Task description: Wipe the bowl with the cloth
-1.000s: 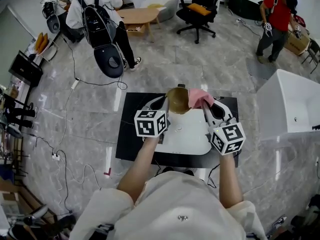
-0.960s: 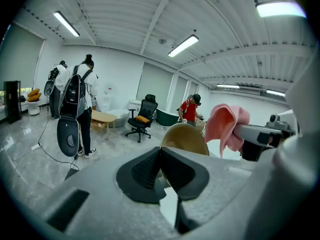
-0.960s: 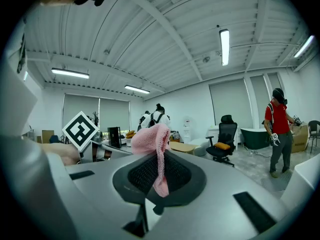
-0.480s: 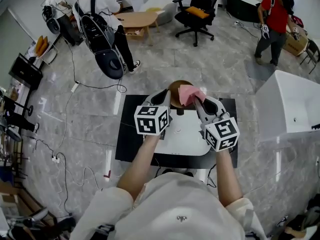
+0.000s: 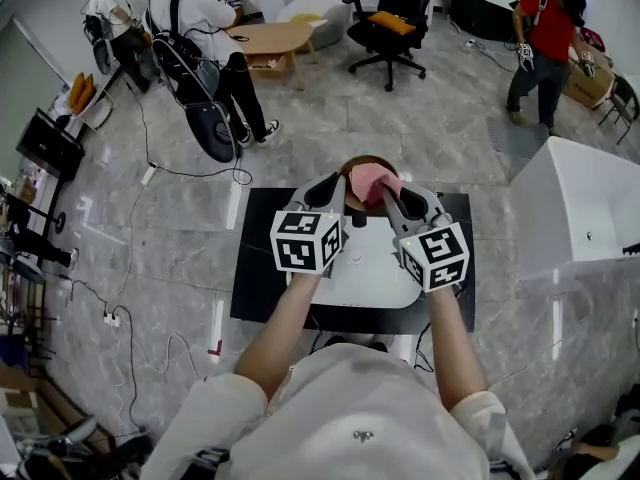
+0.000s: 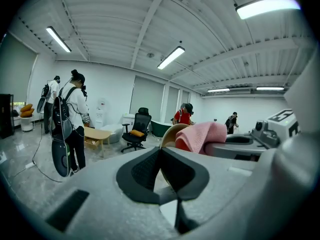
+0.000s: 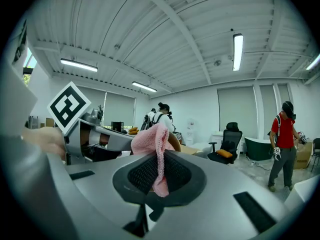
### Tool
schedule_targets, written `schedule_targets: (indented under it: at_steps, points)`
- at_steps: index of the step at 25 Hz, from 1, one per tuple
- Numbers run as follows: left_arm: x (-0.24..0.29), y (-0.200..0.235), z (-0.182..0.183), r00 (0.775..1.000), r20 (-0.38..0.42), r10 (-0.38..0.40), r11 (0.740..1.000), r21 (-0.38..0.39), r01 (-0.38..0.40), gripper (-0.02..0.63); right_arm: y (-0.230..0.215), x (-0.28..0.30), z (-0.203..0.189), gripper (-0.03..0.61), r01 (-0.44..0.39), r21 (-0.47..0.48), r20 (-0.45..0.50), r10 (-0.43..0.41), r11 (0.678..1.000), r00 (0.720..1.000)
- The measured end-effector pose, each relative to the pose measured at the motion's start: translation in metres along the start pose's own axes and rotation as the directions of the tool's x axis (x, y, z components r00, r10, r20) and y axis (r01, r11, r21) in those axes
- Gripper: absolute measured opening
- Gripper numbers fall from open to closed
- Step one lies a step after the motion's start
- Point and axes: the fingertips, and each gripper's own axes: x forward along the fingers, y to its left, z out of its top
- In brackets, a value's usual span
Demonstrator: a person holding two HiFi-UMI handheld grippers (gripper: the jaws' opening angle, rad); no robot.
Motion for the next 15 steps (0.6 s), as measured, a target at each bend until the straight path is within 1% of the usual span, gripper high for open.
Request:
schedule_targets:
  at_steps: [9, 15]
  points:
    - [-0.005, -0.009, 0.009, 0.999, 0.036, -0.007, 1.0, 0.012, 0.007, 0.02, -0.003, 0.001, -0.006, 0.015, 0.033, -0.057, -0.042, -0.035, 0.998, 0.998]
    - [-0.006, -0.013, 0.009, 0.999, 0.049, -0.017, 1.0, 0.021, 0.016, 0.02, 0.002, 0.006, -0.02, 0.015, 0.09, -0.082, -0.137, -0.101, 0.993, 0.985]
